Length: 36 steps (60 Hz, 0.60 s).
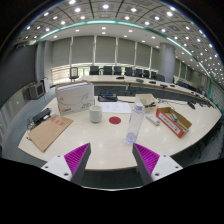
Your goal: Pour water
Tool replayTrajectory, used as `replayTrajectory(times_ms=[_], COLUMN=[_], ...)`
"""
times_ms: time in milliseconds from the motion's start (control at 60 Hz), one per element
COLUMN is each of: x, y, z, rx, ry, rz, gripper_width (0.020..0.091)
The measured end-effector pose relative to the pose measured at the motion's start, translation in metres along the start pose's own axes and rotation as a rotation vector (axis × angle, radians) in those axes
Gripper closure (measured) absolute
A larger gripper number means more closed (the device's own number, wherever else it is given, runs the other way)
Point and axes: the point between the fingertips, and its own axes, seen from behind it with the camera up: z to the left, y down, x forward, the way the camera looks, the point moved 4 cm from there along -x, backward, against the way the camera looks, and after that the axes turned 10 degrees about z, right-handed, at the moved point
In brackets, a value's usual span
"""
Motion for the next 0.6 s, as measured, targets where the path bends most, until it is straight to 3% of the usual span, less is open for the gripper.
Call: replayTrajectory(times_ms=[267,500,600], x=[0.102,0.205,0.241], y=[-0.026,-0.044,-0.046], z=[-0.082,-0.115,-0.114], rx=[0.006,-0.002,-0.013], ry=[0.014,-0.019,-0.054], rz=[-0.127,-0.135,-0.135], gripper_width=[0.0248,0.0247,0.0315])
